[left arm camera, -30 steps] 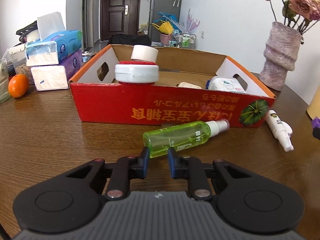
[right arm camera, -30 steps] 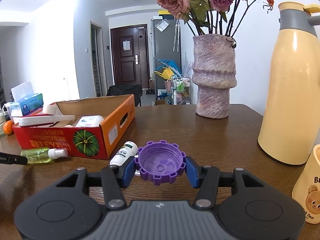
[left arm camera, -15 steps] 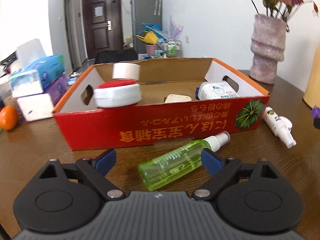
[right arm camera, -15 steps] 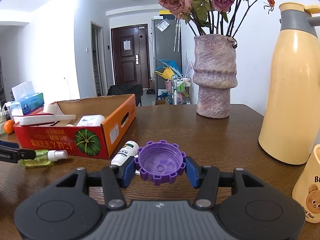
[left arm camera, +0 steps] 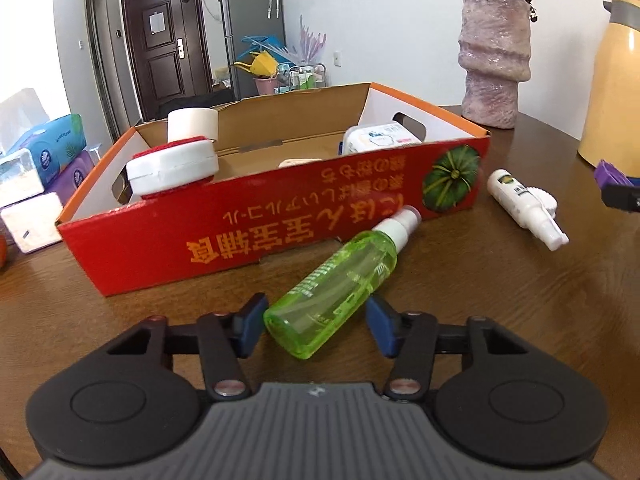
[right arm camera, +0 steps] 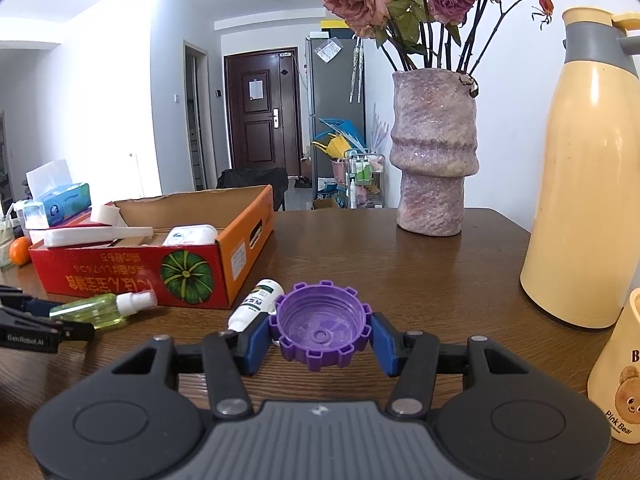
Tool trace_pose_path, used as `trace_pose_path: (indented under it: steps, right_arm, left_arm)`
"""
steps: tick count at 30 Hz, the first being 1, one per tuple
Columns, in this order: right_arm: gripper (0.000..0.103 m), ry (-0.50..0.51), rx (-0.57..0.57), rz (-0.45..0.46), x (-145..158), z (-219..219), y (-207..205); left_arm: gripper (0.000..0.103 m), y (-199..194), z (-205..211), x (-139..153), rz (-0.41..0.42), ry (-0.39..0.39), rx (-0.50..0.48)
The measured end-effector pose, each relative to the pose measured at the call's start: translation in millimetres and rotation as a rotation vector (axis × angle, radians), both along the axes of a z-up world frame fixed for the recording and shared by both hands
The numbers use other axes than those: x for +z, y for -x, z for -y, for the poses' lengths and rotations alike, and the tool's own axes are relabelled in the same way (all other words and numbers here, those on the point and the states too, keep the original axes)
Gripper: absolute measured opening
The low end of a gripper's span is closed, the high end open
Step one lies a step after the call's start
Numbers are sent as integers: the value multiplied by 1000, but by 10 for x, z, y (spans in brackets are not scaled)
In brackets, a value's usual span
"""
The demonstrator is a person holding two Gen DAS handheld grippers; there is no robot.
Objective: Organize rigid objects
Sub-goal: 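Close the left tool on the green spray bottle while the right tool holds the purple cap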
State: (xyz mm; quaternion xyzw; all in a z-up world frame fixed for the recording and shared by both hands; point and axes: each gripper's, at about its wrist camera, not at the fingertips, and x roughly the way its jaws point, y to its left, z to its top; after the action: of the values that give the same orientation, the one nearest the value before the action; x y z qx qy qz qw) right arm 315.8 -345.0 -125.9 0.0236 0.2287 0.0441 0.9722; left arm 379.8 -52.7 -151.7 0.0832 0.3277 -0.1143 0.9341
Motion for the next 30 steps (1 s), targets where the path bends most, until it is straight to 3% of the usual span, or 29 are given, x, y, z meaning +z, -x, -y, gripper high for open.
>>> trace_pose_path:
  steps: [8,16,18,19,20,21,27,30]
  right_arm:
    - [53,-16,9,16,39,-10,65]
    - [53,-30,16,27,66,-4,100]
    - [53,-31,21,28,70,-12,106]
    - [53,-31,23,28,72,-18,111]
    - [53,-31,26,29,75,-26,115]
    - [53,-30,30,29,78,-34,121]
    - [53,-22,55,15,70,-118,150]
    - [53,-22,66,12,68,-161,176]
  left_arm:
    - [36,341,36,34,-3,31,-34]
    - [35,620,-10,52,-18,47,-37]
    - [43,667,-20,68,-18,53,-26]
    - [73,677,-18,84,-13,54,-17]
    - [84,689,-6,102,4,53,-19]
    - [85,691,20,117,17,48,-22]
    - [82,437,247,86,-22,43,7]
    - [61,312,334,19,-67,44,13]
